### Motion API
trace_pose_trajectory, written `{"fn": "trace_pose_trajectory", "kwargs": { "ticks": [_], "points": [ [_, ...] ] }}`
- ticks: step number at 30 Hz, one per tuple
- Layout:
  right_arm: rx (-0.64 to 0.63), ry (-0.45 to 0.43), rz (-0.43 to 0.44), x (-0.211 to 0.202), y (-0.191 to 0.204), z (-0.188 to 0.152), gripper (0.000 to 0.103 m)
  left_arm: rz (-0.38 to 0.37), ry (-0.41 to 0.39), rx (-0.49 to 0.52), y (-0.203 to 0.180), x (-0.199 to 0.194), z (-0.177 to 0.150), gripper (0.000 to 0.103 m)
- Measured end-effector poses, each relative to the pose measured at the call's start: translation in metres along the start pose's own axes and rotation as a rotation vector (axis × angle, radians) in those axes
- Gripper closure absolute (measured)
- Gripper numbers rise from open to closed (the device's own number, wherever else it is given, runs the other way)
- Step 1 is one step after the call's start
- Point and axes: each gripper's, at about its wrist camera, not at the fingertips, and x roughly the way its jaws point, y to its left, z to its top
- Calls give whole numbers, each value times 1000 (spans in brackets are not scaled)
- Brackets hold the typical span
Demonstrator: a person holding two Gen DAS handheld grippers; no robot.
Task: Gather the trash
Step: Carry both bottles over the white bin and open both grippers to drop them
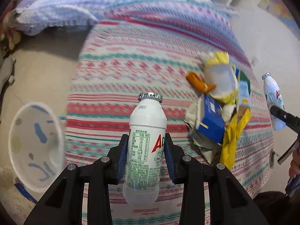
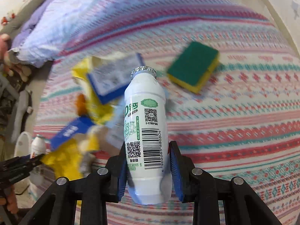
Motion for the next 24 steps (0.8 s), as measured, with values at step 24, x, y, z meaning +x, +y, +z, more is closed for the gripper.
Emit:
{"fn": "trace_pose_trajectory", "kwargs": {
  "ticks": [24],
  "points": [
    [-331, 156, 177, 98, 234, -24, 67, 240, 43, -322, 189, 8, 5, 64]
  ]
}}
